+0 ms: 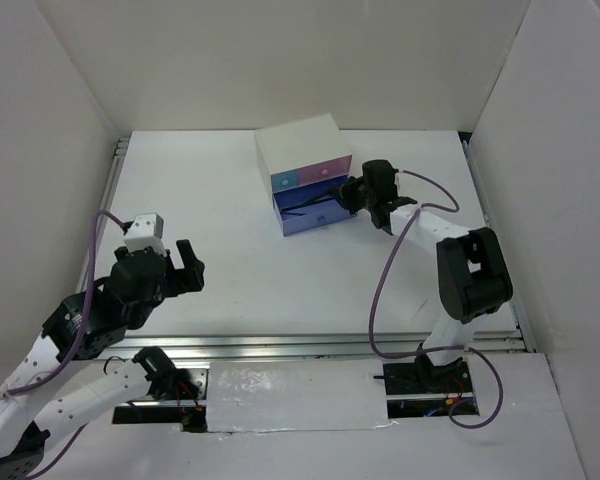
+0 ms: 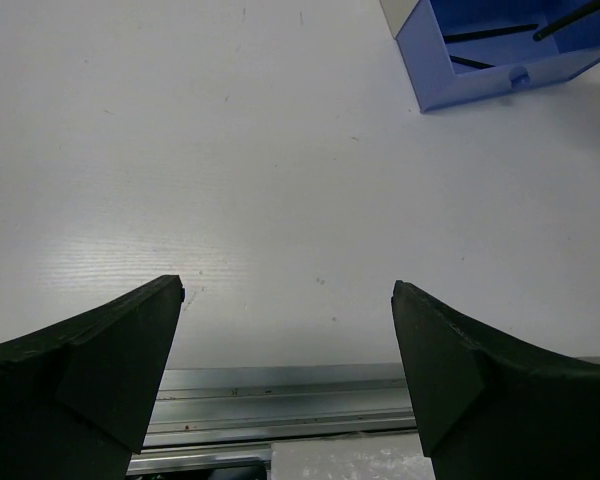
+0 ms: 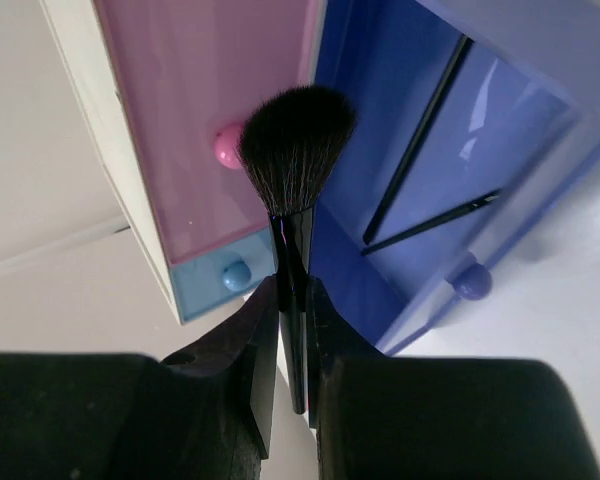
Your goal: Organize the makeup
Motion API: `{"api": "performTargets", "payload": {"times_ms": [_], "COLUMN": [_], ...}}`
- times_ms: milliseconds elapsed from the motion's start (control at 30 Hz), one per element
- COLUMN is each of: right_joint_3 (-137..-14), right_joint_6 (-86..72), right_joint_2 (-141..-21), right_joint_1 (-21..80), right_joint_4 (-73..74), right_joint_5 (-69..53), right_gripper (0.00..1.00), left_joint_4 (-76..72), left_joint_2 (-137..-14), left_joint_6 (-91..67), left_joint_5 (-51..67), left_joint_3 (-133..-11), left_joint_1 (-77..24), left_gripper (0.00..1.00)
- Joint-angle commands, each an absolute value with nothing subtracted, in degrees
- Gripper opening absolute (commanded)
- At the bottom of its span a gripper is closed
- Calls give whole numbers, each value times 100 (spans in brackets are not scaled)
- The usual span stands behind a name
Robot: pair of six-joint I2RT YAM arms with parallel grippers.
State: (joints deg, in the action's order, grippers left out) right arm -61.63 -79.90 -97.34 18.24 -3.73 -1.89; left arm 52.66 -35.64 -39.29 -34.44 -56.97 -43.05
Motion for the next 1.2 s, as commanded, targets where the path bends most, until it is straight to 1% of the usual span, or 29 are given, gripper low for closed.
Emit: {"api": "performTargets", "payload": {"times_ms": [0,133,200,233,267,367,400,433,533,567,600,667,700,733,767,800,900,1000,1167], "right_joint_3": [-6609,-6828,-7021,-7057,-7101,-7137,-7154,-7172,-7006,-6683,-6453,-5917,-5715,-5295,-5091,-4871,-4185,-4061,-4051], "right_joint_6": [-8130,-8113,-8051,-8007,-8007,-7928,-7884,-7762,-7576,-7550,-7463,-7401,-7322,-7330,-7374,-7505,-7698,-7778,-7902], "right_joint_2": [-9983,-10204,-10300,-10327,-10353,-10284,-10240,-10178,-9784,-9443,-9292,-8843,-8720,-8597,-8465,-8429,-8586,-9008,-9911], "right_joint_1": [1863,1916,1977,1995,2013,2039,2056,2074,2066,2074,2074,2083,2092,2118,2136,2136,2127,2136,2074], "right_joint_4": [-386,-422,-273,-246,-237,-272,-255,-211,-211,-315,-482,-606,-633,-685,-729,-808,-1414,-1704,-2969], "right_joint_5": [-104,-272,-264,-246,-246,-343,-334,-308,-299,-186,-132,-45,-9,174,228,255,62,-140,-509], "right_gripper": [8,9,14,19,35,45,46,52,54,59,60,55,49,25,8,0,0,0,0], "left_joint_4": [5098,5115,5106,5098,5072,5036,5010,5010,4992,5001,5001,4992,4992,4992,4992,4992,4983,5001,5010], "left_joint_2": [-3568,-3586,-3569,-3560,-3551,-3489,-3481,-3454,-3437,-3437,-3428,-3419,-3419,-3419,-3410,-3401,-3410,-3445,-3463], "left_joint_6": [-3911,-3911,-3911,-3911,-3885,-3815,-3806,-3814,-3788,-3797,-3797,-3788,-3788,-3797,-3797,-3797,-3797,-3797,-3814], "left_joint_5": [-3428,-3445,-3437,-3437,-3410,-3322,-3322,-3314,-3278,-3287,-3287,-3270,-3278,-3296,-3296,-3287,-3278,-3296,-3313], "left_joint_3": [-5669,-5678,-5678,-5669,-5669,-5651,-5651,-5651,-5643,-5643,-5643,-5643,-5634,-5642,-5643,-5634,-5634,-5642,-5643], "left_joint_1": [-4280,-4280,-4280,-4280,-4280,-4280,-4280,-4280,-4271,-4280,-4280,-4280,-4272,-4271,-4271,-4271,-4280,-4271,-4280], "left_gripper": [99,99,99,99,99,100,99,99,99,99,100,99,99,99,99,99,99,99,99]}}
